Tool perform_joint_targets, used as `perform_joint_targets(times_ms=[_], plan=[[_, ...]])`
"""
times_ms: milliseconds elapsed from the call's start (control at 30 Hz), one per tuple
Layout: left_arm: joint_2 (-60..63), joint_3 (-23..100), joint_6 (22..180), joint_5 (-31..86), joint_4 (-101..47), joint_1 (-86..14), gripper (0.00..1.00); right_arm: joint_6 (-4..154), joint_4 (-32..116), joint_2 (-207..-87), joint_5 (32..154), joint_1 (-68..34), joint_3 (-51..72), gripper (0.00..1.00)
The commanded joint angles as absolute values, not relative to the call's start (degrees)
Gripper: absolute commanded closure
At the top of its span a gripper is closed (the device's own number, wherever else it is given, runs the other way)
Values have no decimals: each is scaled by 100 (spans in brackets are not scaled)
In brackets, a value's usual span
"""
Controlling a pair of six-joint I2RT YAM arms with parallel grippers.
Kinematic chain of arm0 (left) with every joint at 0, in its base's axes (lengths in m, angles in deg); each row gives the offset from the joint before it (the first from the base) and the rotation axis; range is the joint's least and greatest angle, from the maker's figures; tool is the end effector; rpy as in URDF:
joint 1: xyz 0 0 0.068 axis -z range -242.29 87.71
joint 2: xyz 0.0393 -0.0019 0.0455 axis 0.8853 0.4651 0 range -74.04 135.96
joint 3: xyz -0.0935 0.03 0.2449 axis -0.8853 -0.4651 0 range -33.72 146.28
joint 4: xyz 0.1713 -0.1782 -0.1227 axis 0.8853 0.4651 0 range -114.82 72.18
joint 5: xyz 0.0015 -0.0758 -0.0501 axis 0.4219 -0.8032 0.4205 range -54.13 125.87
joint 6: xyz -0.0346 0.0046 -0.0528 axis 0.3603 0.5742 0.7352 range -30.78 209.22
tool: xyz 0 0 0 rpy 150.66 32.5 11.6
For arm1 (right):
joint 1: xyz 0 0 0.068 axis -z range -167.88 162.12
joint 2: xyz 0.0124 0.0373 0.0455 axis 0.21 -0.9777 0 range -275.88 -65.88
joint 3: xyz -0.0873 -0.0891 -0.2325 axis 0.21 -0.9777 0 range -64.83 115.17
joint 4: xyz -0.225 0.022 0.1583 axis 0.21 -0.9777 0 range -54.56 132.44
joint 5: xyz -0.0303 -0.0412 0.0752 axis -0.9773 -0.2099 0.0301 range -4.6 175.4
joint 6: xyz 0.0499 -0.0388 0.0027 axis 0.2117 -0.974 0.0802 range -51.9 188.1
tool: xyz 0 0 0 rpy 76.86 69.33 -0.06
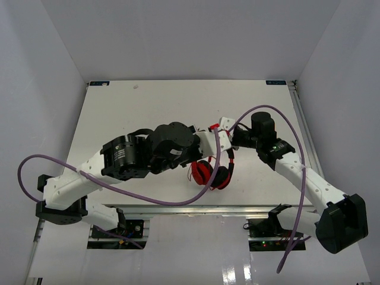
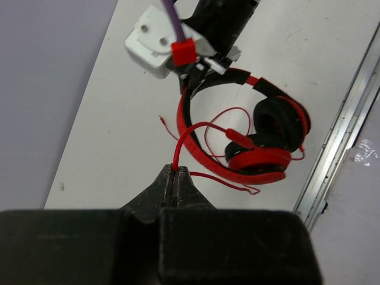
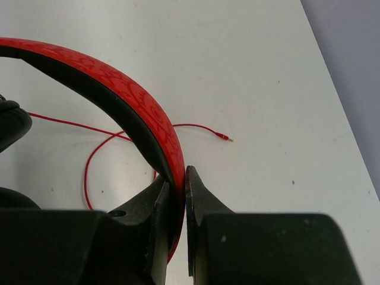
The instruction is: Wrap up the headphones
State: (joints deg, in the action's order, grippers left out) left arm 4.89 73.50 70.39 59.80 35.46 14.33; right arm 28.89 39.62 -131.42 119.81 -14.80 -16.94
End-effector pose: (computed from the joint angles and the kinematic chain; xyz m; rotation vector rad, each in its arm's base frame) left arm 0.0822 -0.2604 0.4770 1.3657 1.5697 -0.1703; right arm 0.2441 0.1547 0.2837 -1.3381 1.3289 0.4307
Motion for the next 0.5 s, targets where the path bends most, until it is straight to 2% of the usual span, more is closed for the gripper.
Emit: perform_joint_targets(times_ms=[0, 233, 467], plan=[[-497, 6967, 7068, 6858, 3259, 1429, 100, 2714, 3038, -12779, 13290, -1409, -974, 92], [-1119, 6136, 6933, 7119, 2304, 1264, 100, 2914, 1952, -12562, 14579, -1385, -222, 92], [-1039, 5666, 6973, 5979, 1990, 125, 100, 3335, 1540, -12294, 15338, -1352, 336, 92]])
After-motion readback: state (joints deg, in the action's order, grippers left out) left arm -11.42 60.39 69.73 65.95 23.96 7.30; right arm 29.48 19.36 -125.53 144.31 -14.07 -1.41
